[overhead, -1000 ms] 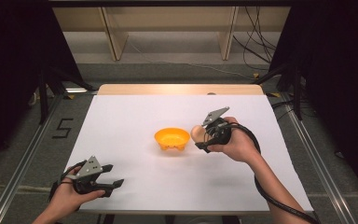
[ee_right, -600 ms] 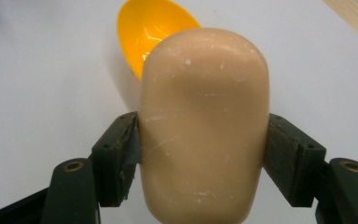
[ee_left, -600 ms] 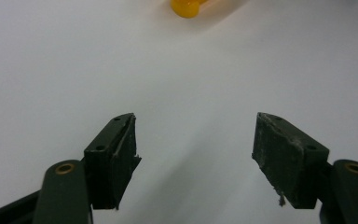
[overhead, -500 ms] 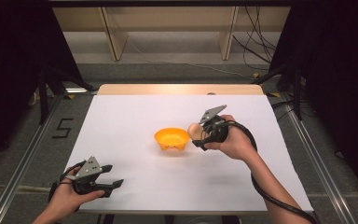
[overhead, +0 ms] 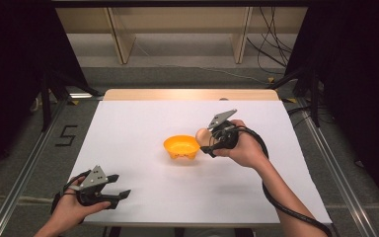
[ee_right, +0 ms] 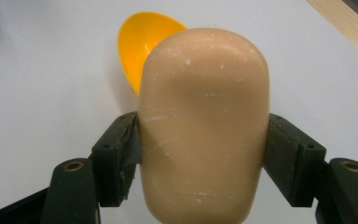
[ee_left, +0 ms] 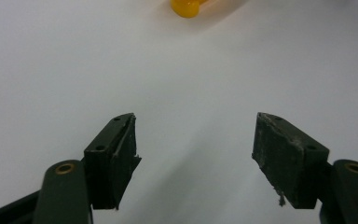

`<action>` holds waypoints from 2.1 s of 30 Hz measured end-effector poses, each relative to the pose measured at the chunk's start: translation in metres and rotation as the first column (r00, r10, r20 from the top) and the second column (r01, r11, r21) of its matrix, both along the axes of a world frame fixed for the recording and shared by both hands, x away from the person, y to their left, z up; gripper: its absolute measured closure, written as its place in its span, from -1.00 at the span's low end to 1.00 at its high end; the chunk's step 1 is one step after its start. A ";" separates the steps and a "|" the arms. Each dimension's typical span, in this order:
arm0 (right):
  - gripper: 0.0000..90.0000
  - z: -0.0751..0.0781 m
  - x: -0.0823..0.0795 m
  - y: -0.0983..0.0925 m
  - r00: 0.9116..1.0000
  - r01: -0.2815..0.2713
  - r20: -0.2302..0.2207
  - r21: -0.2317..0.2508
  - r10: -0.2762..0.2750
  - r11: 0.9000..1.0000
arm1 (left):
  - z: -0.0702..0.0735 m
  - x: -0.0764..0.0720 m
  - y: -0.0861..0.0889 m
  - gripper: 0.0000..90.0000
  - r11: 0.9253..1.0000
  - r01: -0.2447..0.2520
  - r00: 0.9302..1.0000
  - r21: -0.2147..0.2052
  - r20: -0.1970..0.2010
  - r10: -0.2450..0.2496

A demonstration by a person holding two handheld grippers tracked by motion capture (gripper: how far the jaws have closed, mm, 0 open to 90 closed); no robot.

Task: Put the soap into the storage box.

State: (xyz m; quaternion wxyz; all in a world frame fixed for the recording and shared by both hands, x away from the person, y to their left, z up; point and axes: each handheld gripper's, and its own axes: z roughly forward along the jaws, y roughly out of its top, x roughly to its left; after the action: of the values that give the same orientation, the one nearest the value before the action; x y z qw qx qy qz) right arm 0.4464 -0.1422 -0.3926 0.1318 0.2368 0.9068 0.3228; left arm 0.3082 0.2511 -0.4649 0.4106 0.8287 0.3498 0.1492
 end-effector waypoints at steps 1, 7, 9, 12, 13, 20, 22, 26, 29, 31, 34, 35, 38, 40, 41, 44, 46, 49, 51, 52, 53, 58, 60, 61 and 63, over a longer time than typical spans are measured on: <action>-0.25 0.000 0.000 0.002 1.000 0.004 -0.003 0.005 -0.004 1.000 | 0.000 0.000 0.000 -0.33 1.000 0.000 1.000 0.000 0.000 0.000; -0.25 0.001 0.001 0.006 1.000 0.012 -0.001 0.006 -0.012 1.000 | 0.000 0.000 0.000 -0.33 1.000 0.000 1.000 -0.001 0.001 0.000; -0.25 0.001 0.002 0.008 1.000 0.002 -0.004 0.012 -0.002 1.000 | 0.000 0.001 0.001 -0.33 1.000 0.003 1.000 0.019 0.004 -0.003; -0.25 0.002 0.004 0.009 1.000 -0.010 0.006 0.008 0.010 1.000 | 0.000 0.000 0.001 -0.33 1.000 0.004 1.000 0.008 0.000 -0.004; -0.25 0.001 0.003 0.010 1.000 -0.002 0.003 0.014 0.002 1.000 | 0.001 0.000 0.001 -0.33 1.000 0.004 1.000 0.014 0.003 -0.004; -0.25 0.002 0.005 0.014 1.000 -0.010 0.003 0.015 0.010 1.000 | 0.001 0.001 0.002 -0.33 0.999 0.007 1.000 0.031 0.003 -0.007; -0.25 0.001 0.006 0.015 1.000 -0.019 0.013 0.022 0.018 1.000 | 0.000 0.000 0.001 -0.33 1.000 0.002 1.000 0.008 0.000 -0.002; -0.25 0.002 0.007 0.019 1.000 -0.007 0.001 0.026 0.007 1.000 | 0.000 0.000 0.000 -0.33 1.000 0.001 1.000 -0.002 -0.001 -0.001; -0.25 0.003 0.008 0.019 1.000 -0.014 0.008 0.020 0.014 1.000 | -0.001 0.000 0.000 -0.33 1.000 0.001 1.000 -0.010 0.003 -0.001; -0.25 0.003 0.009 0.021 1.000 -0.015 0.013 0.029 0.015 0.999 | 0.000 0.001 0.001 -0.33 1.000 0.010 1.000 0.006 0.002 -0.010; -0.25 0.003 0.008 0.023 1.000 -0.005 0.001 0.032 0.005 0.999 | 0.000 0.001 0.000 -0.33 1.000 0.010 1.000 0.007 0.003 -0.010; -0.25 0.003 0.008 0.023 1.000 -0.005 0.001 0.032 0.005 0.999 | 0.000 0.001 0.000 -0.33 1.000 0.010 1.000 0.007 0.003 -0.010; -0.25 0.003 0.011 0.025 1.000 -0.019 0.015 0.030 0.019 0.999 | 0.000 0.001 0.001 -0.33 1.000 0.019 1.000 0.019 0.013 -0.020; -0.25 0.004 0.011 0.026 1.000 -0.024 0.017 0.028 0.023 0.999 | 0.000 0.001 0.001 -0.33 1.000 0.011 1.000 0.008 0.005 -0.011; -0.25 0.004 0.011 0.026 1.000 -0.024 0.017 0.028 0.023 0.999 | 0.000 0.001 0.001 -0.33 1.000 0.011 1.000 0.008 0.005 -0.011; -0.25 0.004 0.013 0.029 0.999 -0.036 0.017 0.033 0.036 0.999 | 0.001 0.001 0.001 -0.33 1.000 0.022 1.000 0.021 0.018 -0.023; -0.25 0.004 0.012 0.030 0.999 -0.025 0.023 0.039 0.024 0.999 | 0.001 0.001 0.002 -0.33 0.999 0.025 1.000 0.029 0.018 -0.026; -0.25 0.003 0.013 0.032 0.999 -0.027 0.018 0.040 0.027 0.999 | 0.000 0.000 0.001 -0.33 1.000 0.005 1.000 0.006 0.001 -0.005; -0.25 0.002 0.013 0.033 0.999 -0.029 0.017 0.041 0.028 0.999 | 0.000 0.000 0.001 -0.33 1.000 0.006 1.000 0.006 0.000 -0.006; -0.25 0.002 0.013 0.033 0.999 -0.029 0.017 0.041 0.028 0.999 | 0.000 0.000 0.001 -0.33 1.000 0.006 1.000 0.006 0.000 -0.006; -0.25 0.001 0.014 0.035 0.999 -0.027 0.024 0.046 0.026 0.999 | 0.001 0.000 0.001 -0.33 1.000 0.006 1.000 0.006 0.002 -0.006; -0.25 0.000 0.015 0.038 0.999 -0.029 0.018 0.049 0.028 0.998 | 0.001 0.000 0.001 -0.33 1.000 0.006 1.000 0.006 0.002 -0.006; -0.25 0.000 0.016 0.040 1.000 -0.022 0.014 0.050 0.021 0.999 | 0.001 0.000 0.001 -0.33 1.000 0.006 1.000 0.005 0.002 -0.006; -0.25 0.001 0.017 0.040 0.999 -0.039 0.020 0.048 0.038 0.998 | 0.001 0.000 0.001 -0.33 1.000 0.006 1.000 0.005 0.003 -0.006; -0.25 0.000 0.017 0.042 0.999 -0.036 0.024 0.053 0.034 0.998 | 0.001 0.000 0.001 -0.33 1.000 0.006 1.000 0.004 0.003 -0.006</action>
State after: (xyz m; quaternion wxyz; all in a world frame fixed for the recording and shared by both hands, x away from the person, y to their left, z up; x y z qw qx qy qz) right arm 0.4637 -0.1003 -0.3924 0.1302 0.2206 0.9004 0.3517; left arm 0.3081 0.2522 -0.4642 0.4101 0.8302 0.3466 0.1499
